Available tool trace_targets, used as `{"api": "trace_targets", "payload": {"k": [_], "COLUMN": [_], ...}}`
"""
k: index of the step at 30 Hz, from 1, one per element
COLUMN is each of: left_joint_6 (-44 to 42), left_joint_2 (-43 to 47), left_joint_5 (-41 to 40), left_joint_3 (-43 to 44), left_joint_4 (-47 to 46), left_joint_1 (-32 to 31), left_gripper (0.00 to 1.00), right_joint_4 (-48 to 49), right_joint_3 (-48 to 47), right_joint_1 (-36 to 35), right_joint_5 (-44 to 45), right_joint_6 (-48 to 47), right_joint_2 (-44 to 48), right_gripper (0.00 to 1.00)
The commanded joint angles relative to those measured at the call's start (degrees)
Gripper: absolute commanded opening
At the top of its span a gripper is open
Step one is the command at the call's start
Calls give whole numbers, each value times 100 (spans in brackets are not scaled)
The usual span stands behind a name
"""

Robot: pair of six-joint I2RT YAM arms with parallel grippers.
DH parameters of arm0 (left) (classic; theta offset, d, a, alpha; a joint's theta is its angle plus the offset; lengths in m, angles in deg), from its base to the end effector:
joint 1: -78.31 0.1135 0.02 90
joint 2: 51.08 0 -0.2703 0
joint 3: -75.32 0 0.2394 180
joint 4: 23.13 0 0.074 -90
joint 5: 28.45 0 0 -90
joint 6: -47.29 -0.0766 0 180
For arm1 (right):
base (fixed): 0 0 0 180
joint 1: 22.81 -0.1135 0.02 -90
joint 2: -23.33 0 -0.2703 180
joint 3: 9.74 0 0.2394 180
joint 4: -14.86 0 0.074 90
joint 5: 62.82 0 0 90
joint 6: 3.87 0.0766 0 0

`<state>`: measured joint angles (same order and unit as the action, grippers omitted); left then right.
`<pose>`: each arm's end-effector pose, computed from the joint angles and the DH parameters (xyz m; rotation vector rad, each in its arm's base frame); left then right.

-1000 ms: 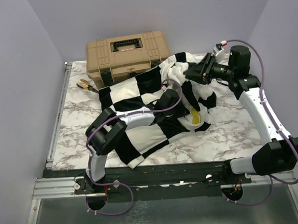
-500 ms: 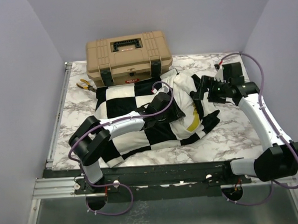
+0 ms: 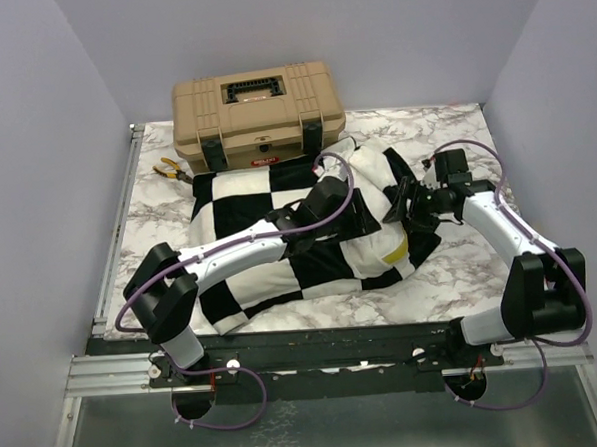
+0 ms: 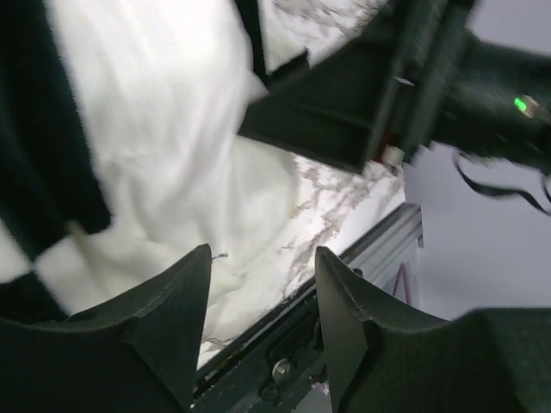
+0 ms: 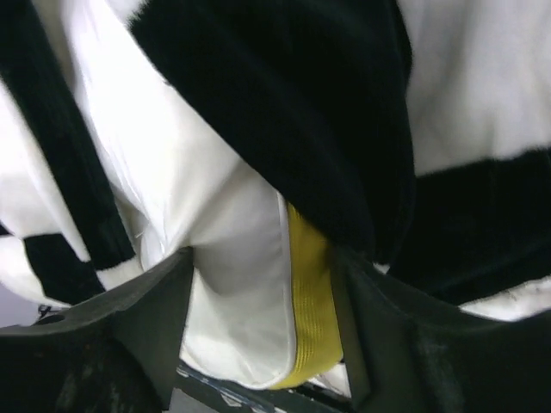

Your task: Put the pillow into the pillowcase

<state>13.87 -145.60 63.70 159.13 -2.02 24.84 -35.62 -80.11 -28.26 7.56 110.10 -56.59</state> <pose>0.2384 -0.3267 0.2591 -0.0394 2.3601 -1.1014 0.2781 0.0524 0.2133 0.3059 2.6394 0.6243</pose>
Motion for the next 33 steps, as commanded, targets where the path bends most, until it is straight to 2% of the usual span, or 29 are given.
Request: {"api": "trace_targets", "payload": {"k": [1,5,10,15,16,18,20,21,23,27,31,33], "left_joint_6": [-518,-990,-1751,-1842,-1821,-1791,-1707,-1638,-1433,-1158,-1023,-1005], "left_joint_2": [-263,-650,-771,-1051,-1129,-1201,-1199,-1162,-1036,-736,-439,-322], "left_joint_5": [228,-137,-1340,-2101,-2278,-2494,-2554,-2546,-2498,-2417,-2370,-2354], "left_joint_3": [525,793,753,838,904,1020,1039,984,787,392,108,55], "left_joint_4": [192,460,960,1068,1129,1276,1383,1410,1402,1384,1332,1327], "left_joint_1": [-356,-471,-532,-534,-534,-481,-371,-294,-124,94,223,251], "left_gripper": [53,54,64,63,58,30,2,0,0,0,0,0], "right_joint_4": [1062,1737,2089,2063,1854,1372,724,447,34,-241,-151,10], "right_joint_3": [9,153,160,45,-39,-262,-617,-794,-1147,-1251,-916,-691], "right_joint_1": [124,123,123,117,122,120,123,123,123,123,123,123], "right_joint_5": [-1649,-2920,-3477,-3959,-3956,-3741,-3103,-2602,-1721,-451,-98,-402], "right_joint_6": [440,1232,1676,1844,1705,1305,742,503,134,-296,-483,-490], "right_joint_2": [-280,-318,-357,-467,-467,-432,-359,-305,-180,70,106,12], "right_gripper": [57,41,36,35,35,40,57,65,76,83,81,73]}}
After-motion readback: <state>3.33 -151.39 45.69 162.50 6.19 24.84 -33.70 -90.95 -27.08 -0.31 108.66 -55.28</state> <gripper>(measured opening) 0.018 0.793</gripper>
